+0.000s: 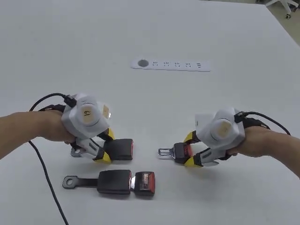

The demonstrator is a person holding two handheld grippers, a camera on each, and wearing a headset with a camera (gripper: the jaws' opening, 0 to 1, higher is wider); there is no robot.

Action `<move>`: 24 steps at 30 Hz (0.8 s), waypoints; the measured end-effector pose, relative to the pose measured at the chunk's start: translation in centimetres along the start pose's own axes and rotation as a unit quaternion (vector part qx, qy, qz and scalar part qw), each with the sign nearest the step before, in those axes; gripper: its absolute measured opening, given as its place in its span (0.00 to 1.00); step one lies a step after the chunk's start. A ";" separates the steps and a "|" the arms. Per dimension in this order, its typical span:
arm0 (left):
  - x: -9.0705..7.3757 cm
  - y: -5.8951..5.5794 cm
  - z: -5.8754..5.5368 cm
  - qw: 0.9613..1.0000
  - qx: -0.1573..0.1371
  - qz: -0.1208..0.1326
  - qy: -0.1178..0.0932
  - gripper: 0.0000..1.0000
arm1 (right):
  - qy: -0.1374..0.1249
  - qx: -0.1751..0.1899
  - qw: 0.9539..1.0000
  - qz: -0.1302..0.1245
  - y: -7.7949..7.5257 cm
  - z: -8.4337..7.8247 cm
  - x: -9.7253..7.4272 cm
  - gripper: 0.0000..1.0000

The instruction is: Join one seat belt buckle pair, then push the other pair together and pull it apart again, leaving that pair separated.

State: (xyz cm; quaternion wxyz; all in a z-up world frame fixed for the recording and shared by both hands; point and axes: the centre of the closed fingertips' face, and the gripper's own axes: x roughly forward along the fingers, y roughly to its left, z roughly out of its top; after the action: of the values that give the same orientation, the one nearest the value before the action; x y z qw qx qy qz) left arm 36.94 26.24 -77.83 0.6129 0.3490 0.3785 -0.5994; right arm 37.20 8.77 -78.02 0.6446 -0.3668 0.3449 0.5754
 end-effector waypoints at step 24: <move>-0.8 0.7 -0.6 1.000 0.002 0.028 0.014 0.43 | -0.003 0.000 1.000 -0.022 -0.3 0.0 -0.5 0.44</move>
State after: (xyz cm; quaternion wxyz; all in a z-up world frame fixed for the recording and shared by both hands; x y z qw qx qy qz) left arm 37.63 27.14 -77.44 0.6235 0.3690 0.3763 -0.5776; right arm 37.46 8.53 -77.59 0.6582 -0.3729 0.3348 0.5618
